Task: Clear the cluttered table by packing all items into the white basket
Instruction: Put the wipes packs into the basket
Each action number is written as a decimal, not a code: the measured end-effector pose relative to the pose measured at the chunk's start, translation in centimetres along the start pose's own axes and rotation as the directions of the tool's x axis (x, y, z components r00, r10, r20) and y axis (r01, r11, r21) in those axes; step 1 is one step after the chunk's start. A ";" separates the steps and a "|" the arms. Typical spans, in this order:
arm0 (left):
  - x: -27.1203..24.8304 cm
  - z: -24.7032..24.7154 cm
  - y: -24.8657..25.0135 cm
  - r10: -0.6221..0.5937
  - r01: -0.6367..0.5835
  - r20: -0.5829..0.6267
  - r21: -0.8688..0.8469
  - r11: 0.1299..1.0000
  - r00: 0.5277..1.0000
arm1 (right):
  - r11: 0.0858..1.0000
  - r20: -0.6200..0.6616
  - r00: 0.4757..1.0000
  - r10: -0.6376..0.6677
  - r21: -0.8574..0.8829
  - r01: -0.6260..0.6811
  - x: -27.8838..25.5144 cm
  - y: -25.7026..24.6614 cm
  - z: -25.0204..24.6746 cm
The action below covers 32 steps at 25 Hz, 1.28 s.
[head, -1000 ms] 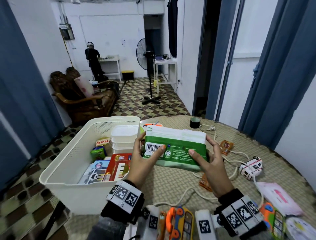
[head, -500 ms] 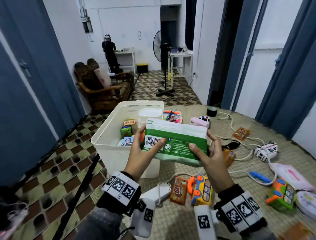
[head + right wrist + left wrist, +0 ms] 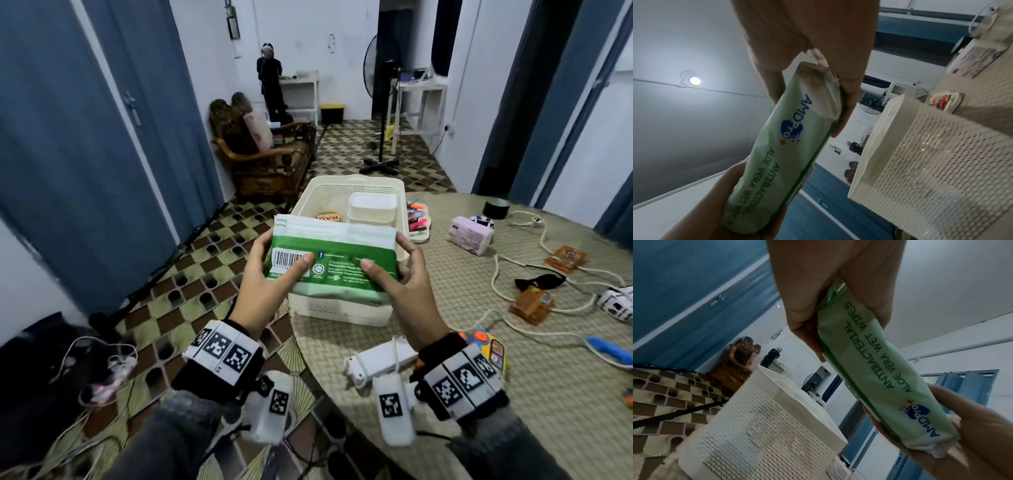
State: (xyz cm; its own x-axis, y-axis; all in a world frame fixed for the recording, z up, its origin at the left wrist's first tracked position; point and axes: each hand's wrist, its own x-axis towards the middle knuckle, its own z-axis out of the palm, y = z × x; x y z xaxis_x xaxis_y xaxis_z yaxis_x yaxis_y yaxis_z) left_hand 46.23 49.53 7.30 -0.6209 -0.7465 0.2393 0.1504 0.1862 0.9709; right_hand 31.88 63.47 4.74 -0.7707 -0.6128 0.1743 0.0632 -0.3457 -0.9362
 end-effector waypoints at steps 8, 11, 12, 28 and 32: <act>8.2 -10.2 -0.3 0.045 -0.044 -0.051 0.003 0.999 0.998 | 1.000 0.061 0.998 0.012 -0.021 -0.010 6.9 3.4 11.8; 11.6 -12.8 -0.8 0.058 -0.058 -0.034 0.010 0.998 0.998 | 1.000 0.049 0.999 0.007 -0.017 -0.006 9.4 4.3 14.7; 12.4 -13.2 -1.0 0.061 -0.061 -0.030 0.008 0.998 0.998 | 1.000 0.049 0.999 0.008 -0.017 -0.007 10.0 4.6 15.2; 27.6 -10.4 -5.0 0.078 -0.080 -0.033 -0.063 0.995 0.996 | 0.995 0.005 0.999 -0.043 -0.092 0.043 24.3 5.6 15.4; 30.4 -8.7 -5.7 0.033 -0.033 -0.001 -0.082 0.996 0.999 | 0.994 -0.042 0.997 -0.058 -0.099 0.053 26.8 5.4 14.2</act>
State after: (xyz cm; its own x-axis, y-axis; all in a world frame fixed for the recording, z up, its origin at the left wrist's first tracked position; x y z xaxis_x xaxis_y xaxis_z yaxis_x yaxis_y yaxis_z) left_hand 33.17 20.20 9.03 -0.6144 -0.7408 0.2716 0.2338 0.1578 0.9594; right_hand 20.52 35.12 8.72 -0.7993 -0.5612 0.2150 -0.0408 -0.3062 -0.9511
